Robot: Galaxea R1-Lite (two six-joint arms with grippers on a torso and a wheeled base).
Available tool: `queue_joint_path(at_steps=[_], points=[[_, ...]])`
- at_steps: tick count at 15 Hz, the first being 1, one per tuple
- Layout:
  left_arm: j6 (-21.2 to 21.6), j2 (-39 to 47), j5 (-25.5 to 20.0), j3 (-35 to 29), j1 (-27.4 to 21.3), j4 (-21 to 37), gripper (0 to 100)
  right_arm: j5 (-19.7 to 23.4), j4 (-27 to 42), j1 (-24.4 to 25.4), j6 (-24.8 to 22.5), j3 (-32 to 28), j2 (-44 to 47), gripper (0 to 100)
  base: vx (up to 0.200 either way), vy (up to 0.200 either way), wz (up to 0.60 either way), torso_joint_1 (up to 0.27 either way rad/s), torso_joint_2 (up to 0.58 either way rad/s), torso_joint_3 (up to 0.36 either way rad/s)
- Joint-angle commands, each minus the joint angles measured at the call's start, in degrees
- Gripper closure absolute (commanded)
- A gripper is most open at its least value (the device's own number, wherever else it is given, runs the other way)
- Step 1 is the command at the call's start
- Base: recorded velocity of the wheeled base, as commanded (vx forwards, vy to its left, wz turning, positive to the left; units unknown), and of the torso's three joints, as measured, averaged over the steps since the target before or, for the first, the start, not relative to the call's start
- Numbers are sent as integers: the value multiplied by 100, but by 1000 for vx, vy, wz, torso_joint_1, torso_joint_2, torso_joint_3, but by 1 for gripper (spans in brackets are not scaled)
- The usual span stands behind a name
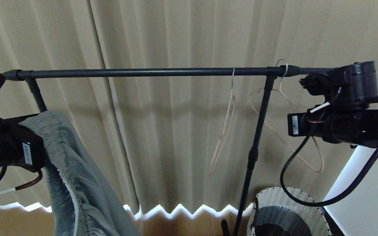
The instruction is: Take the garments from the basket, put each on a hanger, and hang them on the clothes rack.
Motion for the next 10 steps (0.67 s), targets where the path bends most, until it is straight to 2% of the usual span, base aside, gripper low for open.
queue_joint_path(at_steps=[1, 4, 8, 10], points=[[12, -31, 2, 8, 0, -6, 100, -42, -24, 6, 6, -11, -372, 100, 0, 0, 0, 0, 0, 0], [29, -48, 2, 16, 0, -6, 100, -148, -15, 15, 6, 174, -821, 100, 0, 0, 0, 0, 0, 0], [20, -154, 2, 60, 0, -15, 100, -157, -15, 32, -2, 947, -1647, 100, 0, 0, 0, 0, 0, 0], [12, -207, 2, 148, 0, -6, 100, -121, -15, 41, -11, 1281, -1972, 100, -200, 0, 0, 2, 2, 2]])
